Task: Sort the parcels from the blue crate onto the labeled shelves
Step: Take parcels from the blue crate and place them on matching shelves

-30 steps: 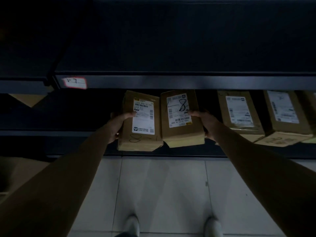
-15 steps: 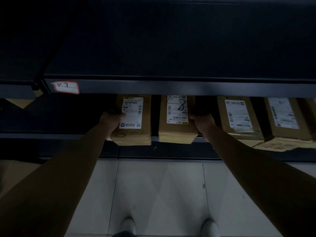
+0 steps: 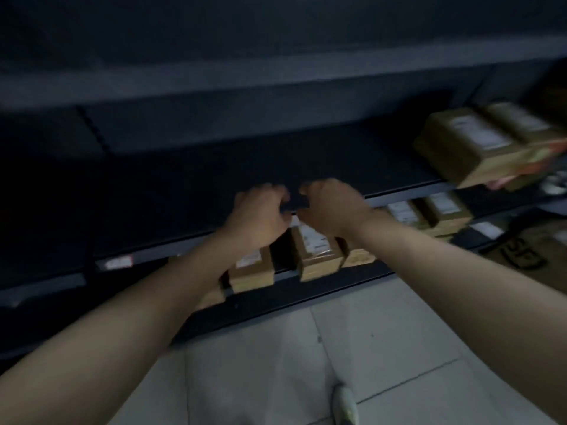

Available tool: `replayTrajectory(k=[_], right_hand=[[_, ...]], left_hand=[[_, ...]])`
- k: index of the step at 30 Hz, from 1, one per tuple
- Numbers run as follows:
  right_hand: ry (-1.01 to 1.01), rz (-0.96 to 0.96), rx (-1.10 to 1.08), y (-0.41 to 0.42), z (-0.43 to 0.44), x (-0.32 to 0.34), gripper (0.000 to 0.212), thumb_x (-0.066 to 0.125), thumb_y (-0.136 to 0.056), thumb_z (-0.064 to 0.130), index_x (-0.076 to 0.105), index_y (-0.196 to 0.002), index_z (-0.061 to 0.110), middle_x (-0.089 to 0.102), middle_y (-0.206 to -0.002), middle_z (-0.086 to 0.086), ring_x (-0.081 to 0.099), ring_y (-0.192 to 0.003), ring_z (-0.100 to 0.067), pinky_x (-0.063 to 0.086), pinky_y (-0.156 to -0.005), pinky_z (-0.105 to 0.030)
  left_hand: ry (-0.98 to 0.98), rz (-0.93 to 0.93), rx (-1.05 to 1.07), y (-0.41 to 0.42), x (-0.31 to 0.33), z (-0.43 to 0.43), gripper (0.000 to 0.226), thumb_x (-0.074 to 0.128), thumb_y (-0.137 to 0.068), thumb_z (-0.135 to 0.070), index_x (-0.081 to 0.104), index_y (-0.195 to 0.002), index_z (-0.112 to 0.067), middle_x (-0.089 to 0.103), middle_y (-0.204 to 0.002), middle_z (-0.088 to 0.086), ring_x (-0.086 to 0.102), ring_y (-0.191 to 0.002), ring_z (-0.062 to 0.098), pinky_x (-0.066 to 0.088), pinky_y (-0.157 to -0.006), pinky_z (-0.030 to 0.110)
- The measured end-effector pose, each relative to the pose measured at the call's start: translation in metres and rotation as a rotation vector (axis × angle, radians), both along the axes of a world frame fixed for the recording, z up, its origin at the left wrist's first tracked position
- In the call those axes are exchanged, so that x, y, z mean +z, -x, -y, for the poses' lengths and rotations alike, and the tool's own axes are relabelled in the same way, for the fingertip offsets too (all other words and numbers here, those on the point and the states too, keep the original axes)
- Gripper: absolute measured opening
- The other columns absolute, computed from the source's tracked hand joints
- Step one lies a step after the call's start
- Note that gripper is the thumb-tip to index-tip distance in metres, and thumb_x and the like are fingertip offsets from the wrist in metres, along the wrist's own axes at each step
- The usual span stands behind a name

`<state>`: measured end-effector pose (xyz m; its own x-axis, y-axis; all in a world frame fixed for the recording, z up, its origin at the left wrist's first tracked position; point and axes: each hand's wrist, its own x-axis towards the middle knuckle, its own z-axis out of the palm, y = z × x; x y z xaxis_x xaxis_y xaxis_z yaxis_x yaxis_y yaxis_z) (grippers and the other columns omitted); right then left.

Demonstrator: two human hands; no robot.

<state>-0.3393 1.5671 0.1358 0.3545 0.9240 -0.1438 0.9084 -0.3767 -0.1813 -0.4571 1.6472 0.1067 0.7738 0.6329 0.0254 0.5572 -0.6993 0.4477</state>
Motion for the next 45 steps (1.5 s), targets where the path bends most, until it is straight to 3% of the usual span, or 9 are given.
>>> replayTrajectory(k=[4, 9, 15, 20, 28, 37, 45], right_hand=[[-0.204, 0.271, -0.174, -0.02, 0.07, 0.099, 0.043, 0.054, -0.091, 0.035, 0.051, -0.128, 0.013, 0.058, -0.12, -0.015, 0.055, -0.109, -0.034, 0.042, -0.076, -0.036], [-0.273, 0.527, -0.43, -0.045, 0.181, 0.171, 0.04, 0.049, -0.094, 0.038, 0.05, -0.126, 0.012, 0.055, -0.121, -0.014, 0.05, -0.113, -0.034, 0.042, -0.083, -0.041], [-0.235, 0.708, -0.772, -0.076, 0.336, 0.213, 0.044, 0.054, -0.092, 0.042, 0.051, -0.121, 0.01, 0.055, -0.122, -0.017, 0.05, -0.114, -0.037, 0.042, -0.083, -0.045], [-0.158, 0.806, -1.022, -0.107, 0.483, 0.23, 0.047, 0.054, -0.092, 0.041, 0.048, -0.126, 0.008, 0.055, -0.121, -0.018, 0.051, -0.112, -0.037, 0.044, -0.08, -0.046], [-0.002, 0.803, -1.375, -0.13, 0.703, 0.235, 0.047, 0.053, -0.093, 0.039, 0.047, -0.128, 0.008, 0.054, -0.122, -0.019, 0.049, -0.114, -0.038, 0.043, -0.085, -0.046], [0.134, 0.752, -1.776, -0.143, 0.879, 0.224, 0.045, 0.052, -0.094, 0.038, 0.048, -0.125, 0.007, 0.053, -0.124, -0.021, 0.046, -0.118, -0.04, 0.039, -0.091, -0.049], [0.126, 0.778, -2.048, -0.193, 1.02, 0.226, 0.05, 0.052, -0.093, 0.042, 0.051, -0.13, 0.008, 0.055, -0.124, -0.021, 0.048, -0.117, -0.04, 0.04, -0.093, -0.047]], left_hand=[[-0.306, 0.149, -0.238, -0.045, 0.109, 0.044, 0.038, 0.055, -0.089, -0.023, 0.052, -0.125, -0.012, 0.056, -0.122, 0.013, 0.051, -0.112, 0.033, 0.04, -0.092, 0.044], [-0.603, 0.314, -0.561, -0.096, 0.184, 0.137, 0.029, 0.051, -0.09, -0.027, 0.058, -0.116, -0.016, 0.06, -0.115, 0.007, 0.054, -0.109, 0.027, 0.031, -0.099, 0.04], [-0.719, 0.499, -0.827, -0.163, 0.236, 0.276, 0.028, 0.052, -0.09, -0.029, 0.061, -0.113, -0.016, 0.063, -0.114, 0.006, 0.055, -0.111, 0.027, 0.026, -0.105, 0.041], [-0.706, 0.635, -1.014, -0.224, 0.252, 0.421, 0.026, 0.051, -0.089, -0.025, 0.061, -0.111, -0.015, 0.063, -0.112, 0.008, 0.056, -0.108, 0.03, 0.029, -0.102, 0.042], [-0.59, 0.761, -1.298, -0.3, 0.254, 0.656, 0.031, 0.05, -0.092, -0.026, 0.057, -0.12, -0.014, 0.06, -0.118, 0.007, 0.053, -0.111, 0.027, 0.027, -0.105, 0.04], [-0.43, 0.828, -1.638, -0.356, 0.239, 0.863, 0.033, 0.046, -0.094, -0.026, 0.055, -0.124, -0.015, 0.059, -0.122, 0.006, 0.052, -0.115, 0.025, 0.027, -0.105, 0.039], [-0.315, 0.869, -1.849, -0.439, 0.234, 1.016, 0.032, 0.048, -0.094, -0.026, 0.056, -0.123, -0.015, 0.059, -0.122, 0.004, 0.053, -0.114, 0.023, 0.03, -0.101, 0.037]])
